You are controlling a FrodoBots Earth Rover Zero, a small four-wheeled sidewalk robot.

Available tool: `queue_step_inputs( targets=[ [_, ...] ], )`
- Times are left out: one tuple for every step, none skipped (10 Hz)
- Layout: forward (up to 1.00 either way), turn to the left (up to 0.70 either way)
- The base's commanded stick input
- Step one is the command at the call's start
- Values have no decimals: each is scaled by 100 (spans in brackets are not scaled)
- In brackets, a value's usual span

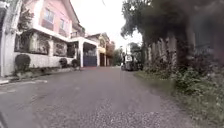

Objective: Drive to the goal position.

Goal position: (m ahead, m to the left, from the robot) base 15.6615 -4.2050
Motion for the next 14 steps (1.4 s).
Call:
queue_step_inputs(
  targets=[
    [70,0],
    [70,0],
    [70,0],
    [70,0],
    [70,0],
    [70,0],
    [70,0],
    [70,0],
    [70,0],
    [70,0],
    [70,0],
    [70,0],
    [70,0],
    [70,0]
  ],
)
